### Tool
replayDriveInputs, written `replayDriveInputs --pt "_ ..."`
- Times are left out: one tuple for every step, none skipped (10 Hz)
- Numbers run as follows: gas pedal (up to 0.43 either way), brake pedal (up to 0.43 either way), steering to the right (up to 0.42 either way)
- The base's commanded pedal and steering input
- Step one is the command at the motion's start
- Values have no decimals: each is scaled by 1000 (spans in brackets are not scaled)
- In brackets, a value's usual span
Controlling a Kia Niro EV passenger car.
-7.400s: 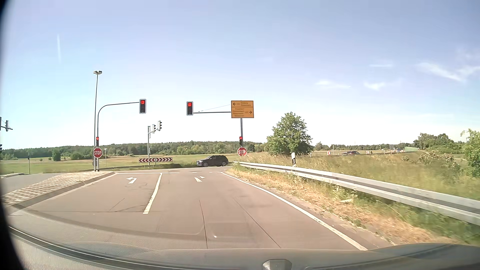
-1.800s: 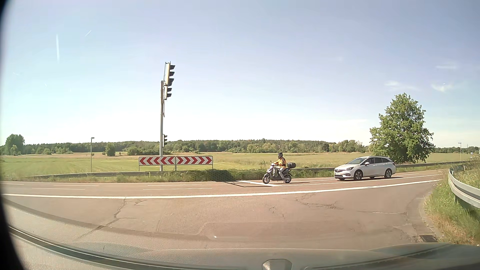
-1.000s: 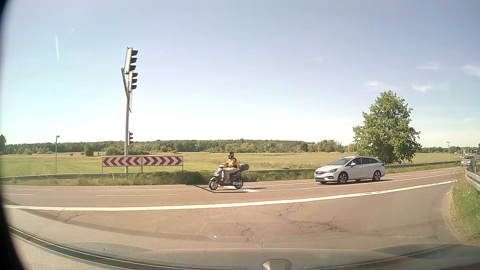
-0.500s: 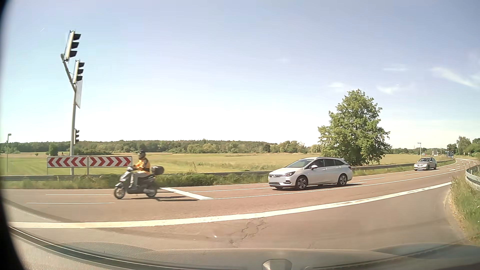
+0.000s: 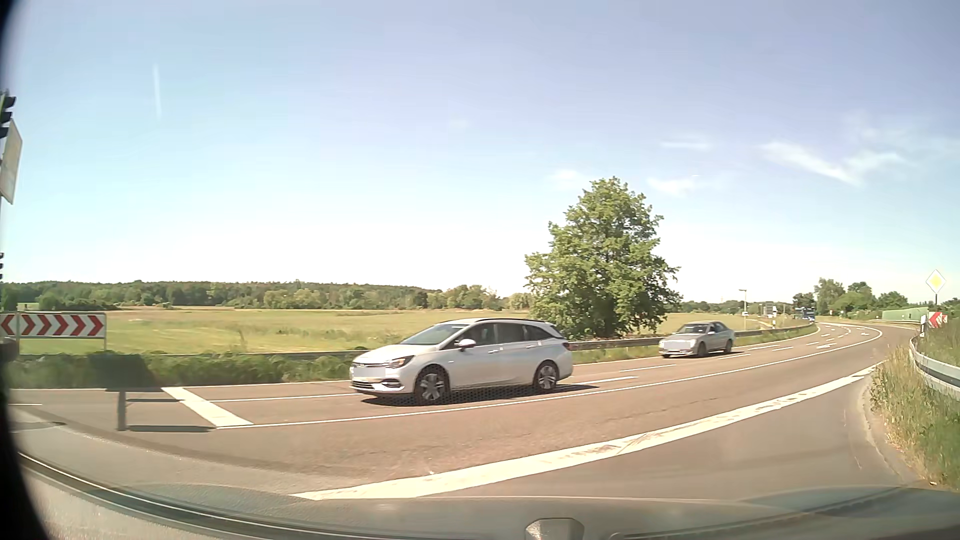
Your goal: Follow the waypoints while adhering to traffic rules and regulations
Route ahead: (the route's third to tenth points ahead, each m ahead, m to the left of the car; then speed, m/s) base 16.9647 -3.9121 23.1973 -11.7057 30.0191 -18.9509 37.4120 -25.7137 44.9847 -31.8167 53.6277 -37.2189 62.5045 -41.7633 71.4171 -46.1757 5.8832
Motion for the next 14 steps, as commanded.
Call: replayDriveInputs --pt "350 24 318" --pt "350 24 303" --pt "350 24 293" --pt "350 24 282" --pt "350 24 265" --pt "350 24 251" --pt "350 24 241" --pt "358 24 234" --pt "358 24 229" --pt "358 24 221" --pt "358 24 208" --pt "358 24 198" --pt "358 24 190" --pt "358 24 182"
